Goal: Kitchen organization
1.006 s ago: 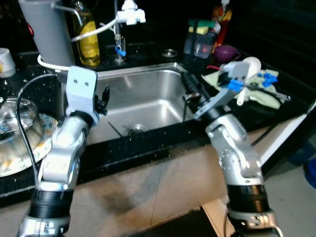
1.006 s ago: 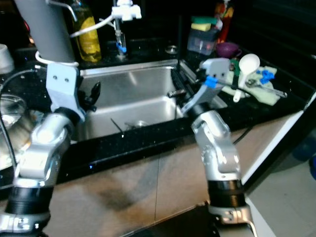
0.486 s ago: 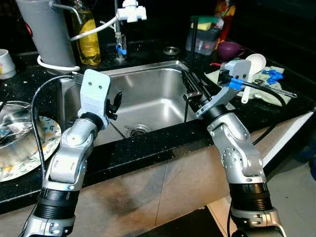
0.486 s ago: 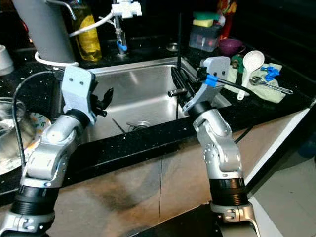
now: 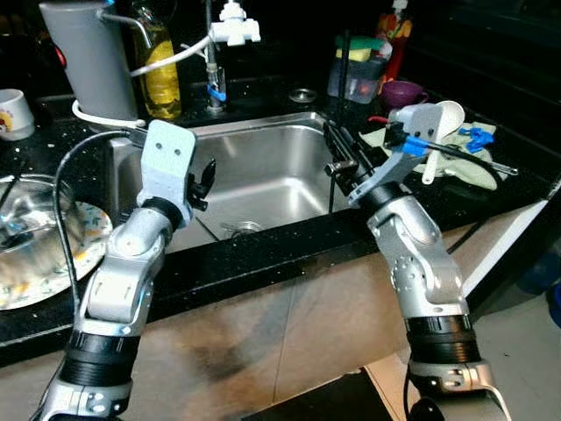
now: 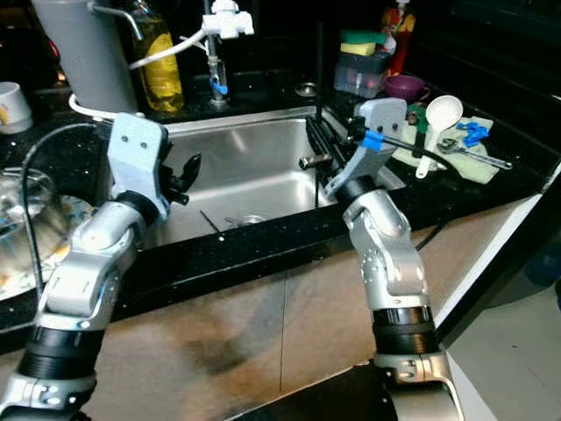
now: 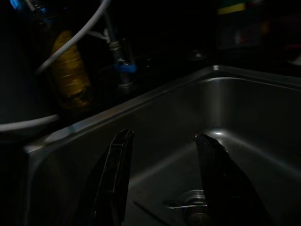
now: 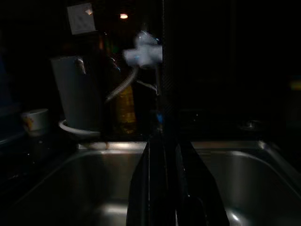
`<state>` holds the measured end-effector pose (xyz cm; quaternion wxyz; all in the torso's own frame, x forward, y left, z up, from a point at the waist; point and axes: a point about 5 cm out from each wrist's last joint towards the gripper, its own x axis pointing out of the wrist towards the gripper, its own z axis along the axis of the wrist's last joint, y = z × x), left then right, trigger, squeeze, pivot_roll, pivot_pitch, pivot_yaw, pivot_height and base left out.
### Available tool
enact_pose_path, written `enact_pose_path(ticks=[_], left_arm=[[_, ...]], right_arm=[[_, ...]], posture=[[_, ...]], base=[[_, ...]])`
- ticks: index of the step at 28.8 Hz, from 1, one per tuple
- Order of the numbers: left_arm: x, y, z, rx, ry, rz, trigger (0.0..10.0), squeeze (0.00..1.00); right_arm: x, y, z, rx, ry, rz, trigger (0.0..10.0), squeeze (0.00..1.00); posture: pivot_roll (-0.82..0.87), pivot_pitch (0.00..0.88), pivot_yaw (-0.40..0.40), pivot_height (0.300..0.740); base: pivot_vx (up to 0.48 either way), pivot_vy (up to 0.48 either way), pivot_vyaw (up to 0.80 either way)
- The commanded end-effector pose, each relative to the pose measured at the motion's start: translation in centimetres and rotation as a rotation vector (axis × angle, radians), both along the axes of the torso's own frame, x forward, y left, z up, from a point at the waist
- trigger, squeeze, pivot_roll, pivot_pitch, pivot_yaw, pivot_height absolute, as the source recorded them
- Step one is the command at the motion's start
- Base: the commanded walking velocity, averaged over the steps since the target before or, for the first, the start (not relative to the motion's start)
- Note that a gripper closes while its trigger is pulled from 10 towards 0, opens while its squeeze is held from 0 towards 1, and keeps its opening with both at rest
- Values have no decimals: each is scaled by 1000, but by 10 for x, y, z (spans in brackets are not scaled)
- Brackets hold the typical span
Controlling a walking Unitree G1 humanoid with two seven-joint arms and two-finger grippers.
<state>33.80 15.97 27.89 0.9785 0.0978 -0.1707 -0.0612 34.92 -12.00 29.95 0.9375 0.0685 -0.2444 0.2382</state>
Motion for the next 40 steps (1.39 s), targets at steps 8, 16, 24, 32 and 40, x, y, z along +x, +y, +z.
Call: enact_pose_path(ticks=[8,16,24,32,40], left_arm=[[2,4,3,37,-1,15,10000,0],[8,13,4,131,38,-7,10000,0],[5,26,8,166,53,14,10000,0],[-4,32,18,178,43,-69,10000,0],[-19,24,23,205,61,-261,10000,0]], right_arm=[[10,8,8,-58,-42,26,10000,0],[35,23,11,-80,-17,75,10000,0],[51,53,15,-112,22,136,10000,0],[54,85,12,-160,58,182,10000,0],[52,105,7,-249,76,181,10000,0]], posture=[[-54,156,-28,740],[-42,178,-37,740],[-13,221,-54,740],[31,263,-61,740],[58,279,-67,740]], base=[[0,0,0],[0,0,0],[0,0,0],[0,0,0],[0,0,0]])
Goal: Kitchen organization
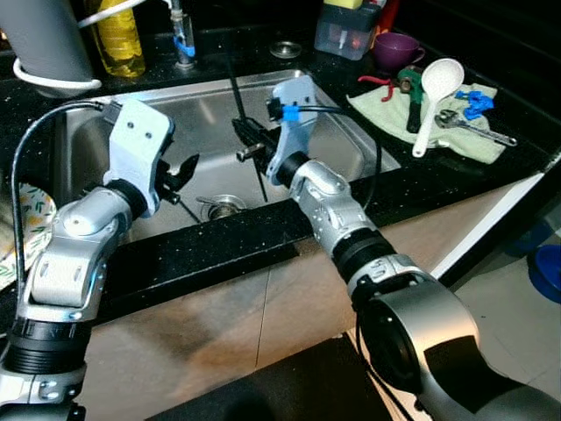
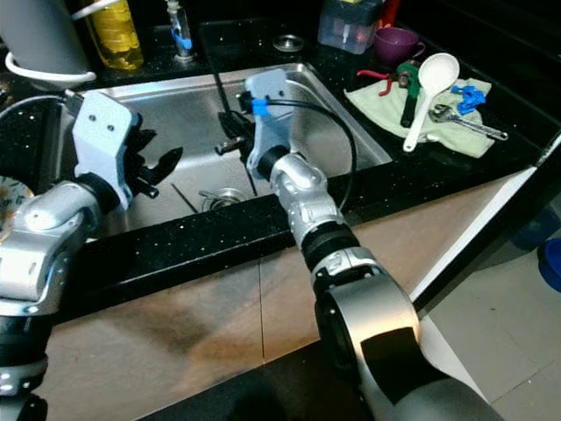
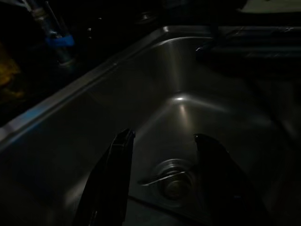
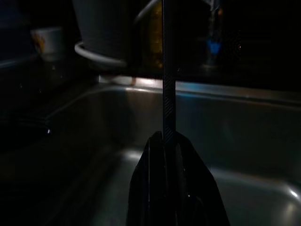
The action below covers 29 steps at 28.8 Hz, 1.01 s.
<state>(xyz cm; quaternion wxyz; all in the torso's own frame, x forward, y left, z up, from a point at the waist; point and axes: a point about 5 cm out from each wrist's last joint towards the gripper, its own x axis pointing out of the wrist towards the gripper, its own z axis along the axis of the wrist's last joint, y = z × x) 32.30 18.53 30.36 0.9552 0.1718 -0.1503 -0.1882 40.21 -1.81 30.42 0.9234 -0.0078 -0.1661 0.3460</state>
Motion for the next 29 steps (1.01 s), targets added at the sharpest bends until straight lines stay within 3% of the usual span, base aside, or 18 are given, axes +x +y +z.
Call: enact_pose_path(ticks=[1,5,6,7,8,9,13,14,18,22,23,25,26,27,29], left_arm=[[-7,-3,-2,12,25,-63,10000,0],[-11,-4,-1,32,38,-87,10000,0],[-11,-4,-2,36,40,-85,10000,0],[-11,-4,-2,36,40,-85,10000,0],[-11,-3,-2,38,44,-82,10000,0],[-11,-2,-1,41,45,-78,10000,0],[-10,-1,0,46,45,-69,10000,0],[-10,0,0,47,44,-60,10000,0],[-6,4,3,35,36,-25,10000,0],[-1,11,9,-62,14,46,10000,0],[-1,11,9,-62,14,46,10000,0],[-2,6,13,-143,-22,0,10000,0],[-2,6,13,-143,-22,0,10000,0],[-7,-2,14,-212,-28,-91,10000,0],[-7,-2,14,-212,-28,-91,10000,0]], right_arm=[[0,3,3,-17,-13,-6,10000,0],[2,1,5,-19,-11,-31,10000,0],[3,-1,6,-23,-15,-47,10000,392],[3,-1,6,-23,-15,-47,10000,392],[3,-3,6,-21,-15,-58,10000,941],[4,-4,8,-17,-18,-70,10000,1000],[5,-8,13,-11,-42,-115,10000,984],[6,-12,18,15,-52,-135,10000,0],[7,-22,30,93,-72,-163,10000,0],[7,-42,48,300,-91,-129,10000,0],[7,-42,48,300,-91,-129,10000,0],[3,-44,44,361,-89,11,10000,0],[3,-44,44,361,-89,11,10000,0],[-2,-45,38,364,-98,78,10000,0],[-2,-45,38,364,-98,78,10000,0]], posture=[[60,281,-68,740],[60,280,-69,740],[59,278,-68,740],[59,278,-68,740],[59,278,-68,740],[58,278,-66,740],[56,275,-64,740],[52,272,-60,740],[38,258,-54,740],[19,233,-49,740],[19,233,-49,740],[0,218,-46,740],[0,218,-46,740],[-16,212,-41,740],[-16,212,-41,740]], base=[[0,0,0],[0,0,0],[0,0,0],[0,0,0],[0,0,0],[0,0,0],[0,0,0],[0,0,0],[0,0,0],[0,0,0],[0,0,0],[0,0,0],[0,0,0],[0,0,0],[0,0,0]])
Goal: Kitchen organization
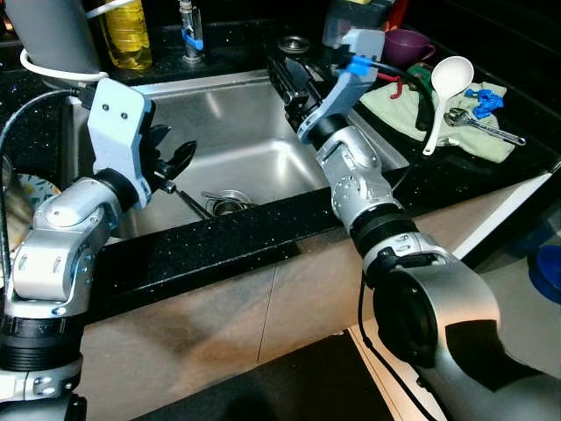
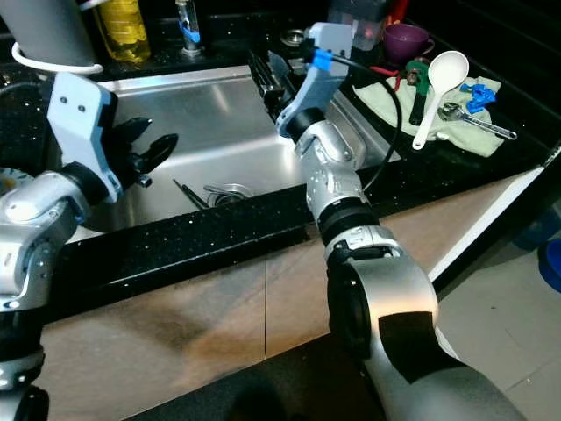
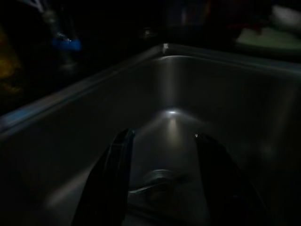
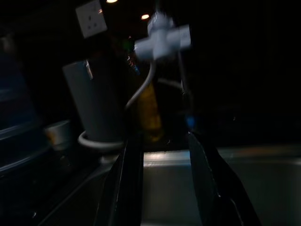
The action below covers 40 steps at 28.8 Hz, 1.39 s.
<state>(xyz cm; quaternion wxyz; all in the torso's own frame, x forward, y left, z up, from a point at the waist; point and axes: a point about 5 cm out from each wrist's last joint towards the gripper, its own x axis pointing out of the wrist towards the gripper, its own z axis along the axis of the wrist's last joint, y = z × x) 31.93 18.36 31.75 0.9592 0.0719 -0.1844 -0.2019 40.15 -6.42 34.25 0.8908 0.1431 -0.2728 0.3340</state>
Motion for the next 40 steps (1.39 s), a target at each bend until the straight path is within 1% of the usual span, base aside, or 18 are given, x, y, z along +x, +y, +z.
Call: enact_pose_path(ticks=[1,2,3,5,8,11,17,20,21,24,26,28,30,32,37,38,39,40], left_arm=[[-11,-10,-1,-54,-16,-132,10000,0],[-22,-20,-3,-98,-9,-264,10000,0],[-22,-20,-3,-98,-9,-264,10000,0],[-35,-29,-9,-122,11,-409,10000,0],[-37,-30,-11,-123,21,-433,10000,0],[-38,-33,-19,-106,41,-447,10000,0],[-49,-41,-32,-86,113,-564,10000,0],[-56,-44,-42,-21,174,-607,10000,0],[-59,-45,-51,44,220,-609,10000,0],[-59,-45,-51,44,220,-609,10000,0],[-69,-46,-70,169,320,-632,10000,0],[-76,-47,-76,203,369,-670,10000,0],[-76,-47,-76,203,369,-670,10000,0],[-87,-48,-86,253,446,-739,10000,0],[-93,-48,-95,310,503,-757,10000,0],[-93,-48,-105,374,547,-737,10000,0],[-93,-48,-105,374,547,-737,10000,0],[-94,-47,-131,518,648,-670,10000,0]], right_arm=[[-7,-2,-9,19,-2,84,10000,0],[-20,-9,-24,43,7,133,10000,0],[-20,-9,-24,43,7,133,10000,0],[-49,-17,-45,108,44,232,10000,0],[-57,-18,-50,135,59,265,10000,0],[-84,-21,-59,197,86,378,10000,0],[-112,-21,-67,135,81,530,10000,0],[-120,-21,-75,51,105,586,10000,0],[-123,-22,-87,-41,140,593,10000,0],[-123,-22,-87,-41,140,593,10000,0],[-133,-30,-118,-232,262,601,10000,0],[-137,-37,-129,-298,324,598,10000,0],[-137,-37,-129,-298,324,598,10000,0],[-139,-49,-144,-382,409,570,10000,0],[-139,-57,-153,-452,474,522,10000,0],[-136,-64,-165,-533,531,467,10000,0],[-136,-64,-165,-533,531,467,10000,0],[-132,-78,-192,-692,658,359,10000,0]], posture=[[-25,203,-35,740],[-32,191,-29,740],[-32,191,-29,740],[-47,182,-25,740],[-47,182,-25,740],[-46,172,-27,740],[-45,163,-28,740],[-40,161,-32,740],[-33,160,-35,740],[-33,160,-35,740],[-23,164,-43,740],[-19,165,-45,740],[-19,165,-45,740],[-19,165,-44,740],[-20,167,-43,740],[-20,167,-43,740],[-20,167,-43,740],[-19,170,-41,740]], base=[[0,0,0],[0,0,0],[0,0,0],[0,0,0],[0,0,0],[0,0,0],[0,0,0],[0,0,0],[0,0,0],[0,0,0],[0,0,0],[0,0,0],[0,0,0],[0,0,0],[0,0,0],[0,0,0],[0,0,0],[0,0,0]])
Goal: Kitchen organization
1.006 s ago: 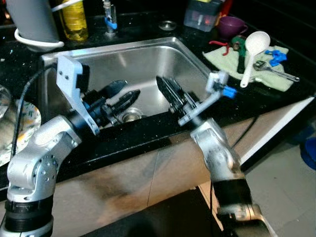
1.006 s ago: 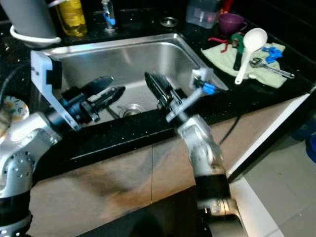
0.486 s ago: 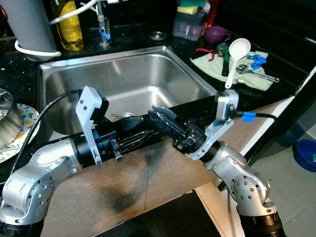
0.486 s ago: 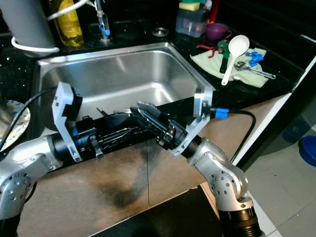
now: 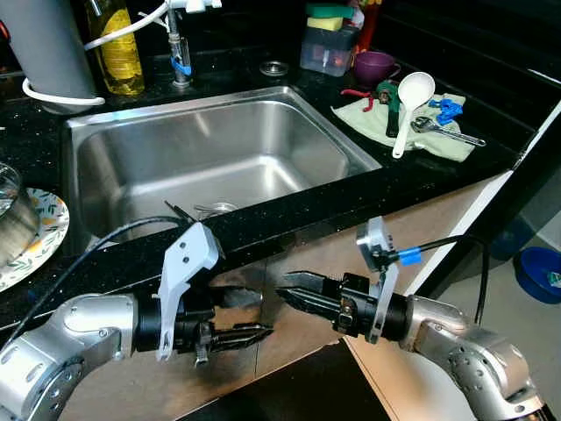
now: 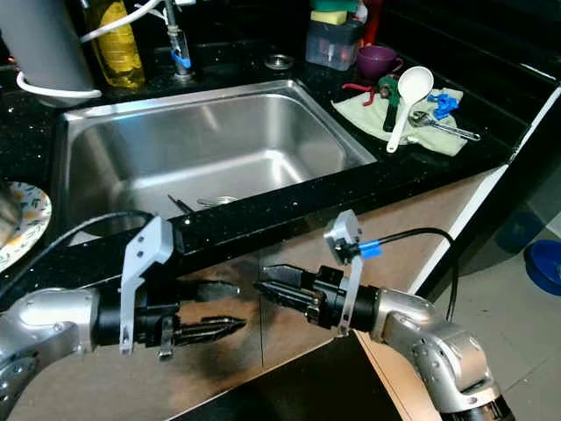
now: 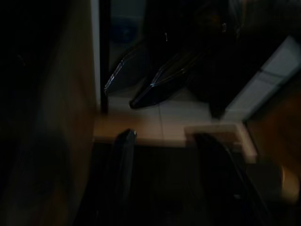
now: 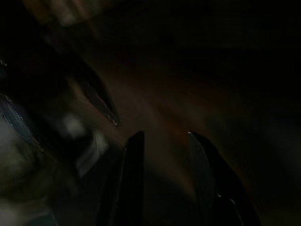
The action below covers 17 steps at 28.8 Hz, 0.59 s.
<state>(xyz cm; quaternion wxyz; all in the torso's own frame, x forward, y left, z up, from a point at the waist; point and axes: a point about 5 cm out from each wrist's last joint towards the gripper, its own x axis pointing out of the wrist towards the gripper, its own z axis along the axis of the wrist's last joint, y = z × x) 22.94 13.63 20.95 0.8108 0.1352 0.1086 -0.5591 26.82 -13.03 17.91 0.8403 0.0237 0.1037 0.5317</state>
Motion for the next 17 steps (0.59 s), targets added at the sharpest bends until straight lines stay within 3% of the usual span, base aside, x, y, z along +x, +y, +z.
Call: enact_pose_path(ticks=[1,2,3,6,8,11,15,17], left_arm=[[-4,0,-23,137,42,13,10000,0],[-5,0,-33,196,63,32,10000,0],[-5,0,-33,196,63,32,10000,0],[-12,-1,-51,314,112,44,10000,0],[-12,-1,-51,314,112,44,10000,0],[-13,-1,-71,431,127,95,10000,0],[-11,0,-84,496,138,146,10000,0],[-13,6,-107,623,135,199,10000,0]], right_arm=[[1,-12,-28,-158,79,-72,10000,0],[1,-18,-39,-230,98,-96,10000,0],[1,-18,-39,-230,98,-96,10000,0],[-3,-24,-63,-329,160,-129,10000,0],[-3,-24,-63,-329,160,-129,10000,0],[-5,-33,-97,-439,232,-205,10000,0],[-6,-37,-115,-503,255,-251,10000,0],[-11,-36,-139,-572,292,-288,10000,0]], posture=[[-19,170,-41,740],[-19,170,-41,740],[-19,170,-41,740],[-19,174,-40,740],[-19,174,-40,740],[-17,178,-40,740],[-17,178,-40,740],[-26,184,-37,740]], base=[[0,0,0],[0,0,0],[0,0,0],[0,0,0],[0,0,0],[0,0,0],[0,0,0],[0,0,0]])
